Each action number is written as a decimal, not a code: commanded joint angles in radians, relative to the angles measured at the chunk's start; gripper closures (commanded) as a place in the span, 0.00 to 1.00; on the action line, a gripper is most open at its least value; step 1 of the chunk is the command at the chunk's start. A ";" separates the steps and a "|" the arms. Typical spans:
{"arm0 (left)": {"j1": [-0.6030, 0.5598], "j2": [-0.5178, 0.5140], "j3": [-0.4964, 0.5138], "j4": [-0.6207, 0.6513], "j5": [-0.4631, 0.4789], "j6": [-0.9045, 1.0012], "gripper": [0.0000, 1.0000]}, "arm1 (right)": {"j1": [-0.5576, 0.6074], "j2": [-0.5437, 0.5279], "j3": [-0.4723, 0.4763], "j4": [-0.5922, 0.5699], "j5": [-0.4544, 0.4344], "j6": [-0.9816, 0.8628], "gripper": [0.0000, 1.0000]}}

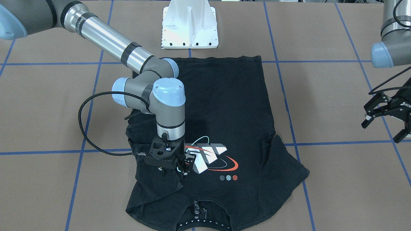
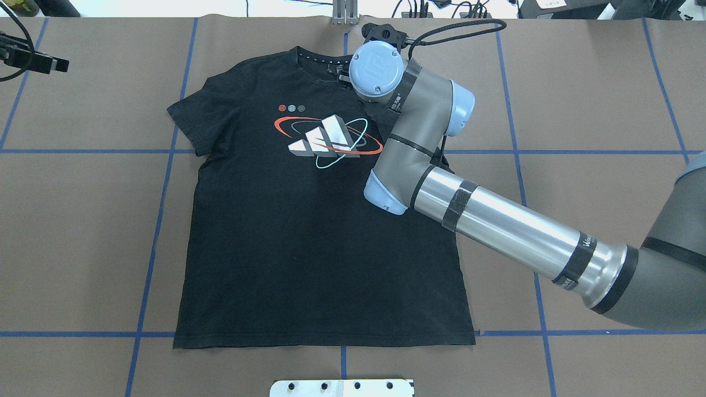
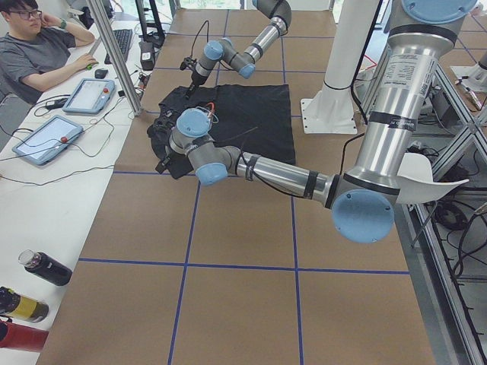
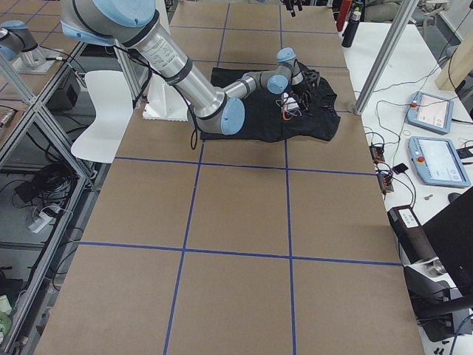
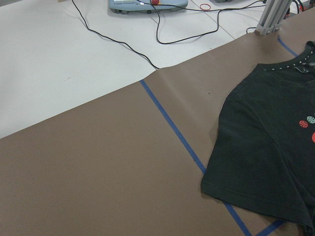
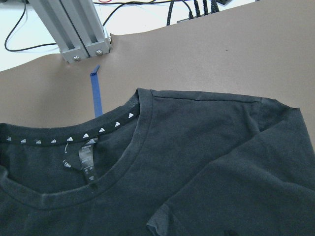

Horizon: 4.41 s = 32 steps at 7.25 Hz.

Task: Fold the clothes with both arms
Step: 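Fold the sleeve nearest the right gripper inward over the shirt body, then move the left gripper to the sleeve nearest it while the right gripper withdraws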

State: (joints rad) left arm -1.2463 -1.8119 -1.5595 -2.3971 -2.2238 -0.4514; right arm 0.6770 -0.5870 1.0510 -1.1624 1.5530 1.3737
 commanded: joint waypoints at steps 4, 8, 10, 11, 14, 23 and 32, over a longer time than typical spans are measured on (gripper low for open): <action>0.227 -0.101 0.094 -0.036 0.348 -0.409 0.00 | 0.188 -0.356 0.540 -0.229 0.297 -0.314 0.00; 0.378 -0.196 0.369 -0.230 0.586 -0.566 0.00 | 0.312 -0.692 0.812 -0.215 0.452 -0.545 0.00; 0.424 -0.195 0.386 -0.232 0.622 -0.593 0.01 | 0.325 -0.705 0.814 -0.214 0.453 -0.568 0.00; 0.435 -0.195 0.391 -0.232 0.636 -0.593 0.10 | 0.325 -0.705 0.814 -0.214 0.452 -0.568 0.00; 0.438 -0.208 0.420 -0.226 0.636 -0.596 0.43 | 0.322 -0.702 0.810 -0.214 0.452 -0.568 0.00; 0.406 -0.239 0.469 -0.228 0.632 -0.595 0.61 | 0.320 -0.694 0.801 -0.214 0.444 -0.567 0.00; 0.407 -0.225 0.464 -0.231 0.627 -0.561 0.62 | 0.315 -0.692 0.797 -0.214 0.443 -0.555 0.00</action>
State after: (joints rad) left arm -0.8402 -2.0388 -1.0952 -2.6277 -1.5969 -1.0153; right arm 0.9931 -1.2790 1.8485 -1.3760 1.9957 0.8184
